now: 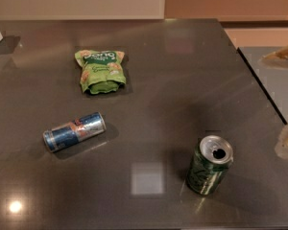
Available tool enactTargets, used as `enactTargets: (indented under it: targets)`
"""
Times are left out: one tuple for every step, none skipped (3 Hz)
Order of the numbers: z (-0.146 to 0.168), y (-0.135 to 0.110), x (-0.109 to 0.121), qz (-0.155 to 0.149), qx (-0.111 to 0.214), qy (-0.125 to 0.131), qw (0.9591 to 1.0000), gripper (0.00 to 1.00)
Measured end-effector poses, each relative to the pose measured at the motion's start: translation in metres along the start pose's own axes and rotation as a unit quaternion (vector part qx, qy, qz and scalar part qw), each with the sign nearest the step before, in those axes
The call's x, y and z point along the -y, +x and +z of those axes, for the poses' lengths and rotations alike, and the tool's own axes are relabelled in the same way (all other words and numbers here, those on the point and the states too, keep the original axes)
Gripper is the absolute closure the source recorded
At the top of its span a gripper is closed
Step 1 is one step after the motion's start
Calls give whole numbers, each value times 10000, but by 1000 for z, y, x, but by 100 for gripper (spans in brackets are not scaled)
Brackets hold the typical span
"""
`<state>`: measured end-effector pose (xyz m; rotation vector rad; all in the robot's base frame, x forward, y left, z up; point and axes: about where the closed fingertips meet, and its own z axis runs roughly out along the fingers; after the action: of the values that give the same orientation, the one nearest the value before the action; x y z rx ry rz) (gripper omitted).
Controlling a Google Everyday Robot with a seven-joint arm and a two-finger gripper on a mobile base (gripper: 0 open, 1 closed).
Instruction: Pick green can
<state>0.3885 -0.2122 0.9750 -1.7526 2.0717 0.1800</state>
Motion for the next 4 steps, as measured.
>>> enactTargets:
  targets:
    - [17,-4,-21,-205,492,-155,9985,0]
    - [38,-7,-35,-327,811,-330,9956,0]
    - [56,-8,-46,-367,966,-486,9935,0]
    - [69,-11,-56,-373,1087,-633,9914,0]
